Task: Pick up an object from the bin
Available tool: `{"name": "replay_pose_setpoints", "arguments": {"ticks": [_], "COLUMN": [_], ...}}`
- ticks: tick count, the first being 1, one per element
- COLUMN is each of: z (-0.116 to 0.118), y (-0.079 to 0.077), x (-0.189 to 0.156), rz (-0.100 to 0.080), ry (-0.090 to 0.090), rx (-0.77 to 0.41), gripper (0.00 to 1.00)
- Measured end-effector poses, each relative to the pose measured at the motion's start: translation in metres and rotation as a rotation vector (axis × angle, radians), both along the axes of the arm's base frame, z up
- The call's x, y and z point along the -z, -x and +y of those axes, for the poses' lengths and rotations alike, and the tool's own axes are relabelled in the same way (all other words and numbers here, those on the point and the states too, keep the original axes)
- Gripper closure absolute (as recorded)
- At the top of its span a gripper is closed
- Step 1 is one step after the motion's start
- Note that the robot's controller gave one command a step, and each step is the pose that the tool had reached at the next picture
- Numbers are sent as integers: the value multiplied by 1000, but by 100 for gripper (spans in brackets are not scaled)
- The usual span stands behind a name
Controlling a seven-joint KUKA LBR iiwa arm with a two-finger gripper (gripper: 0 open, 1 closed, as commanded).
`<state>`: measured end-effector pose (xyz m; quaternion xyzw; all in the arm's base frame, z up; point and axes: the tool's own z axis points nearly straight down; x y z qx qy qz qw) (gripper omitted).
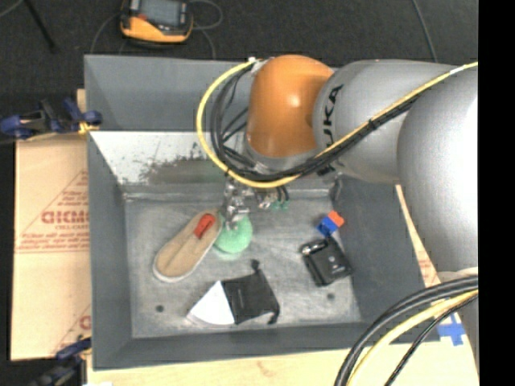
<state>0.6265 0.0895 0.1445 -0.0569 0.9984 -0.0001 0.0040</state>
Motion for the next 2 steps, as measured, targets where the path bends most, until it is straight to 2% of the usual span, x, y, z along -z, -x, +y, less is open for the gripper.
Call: {"name": "replay_pose_setpoints", "arguments": {"ticks": [1,2], "z": [-29,-27], "y": [16,13], "x": [58,57], "rz": [6,-5], "ry": [3,0], "rx": [-380,-378], "gripper": [0,100]}}
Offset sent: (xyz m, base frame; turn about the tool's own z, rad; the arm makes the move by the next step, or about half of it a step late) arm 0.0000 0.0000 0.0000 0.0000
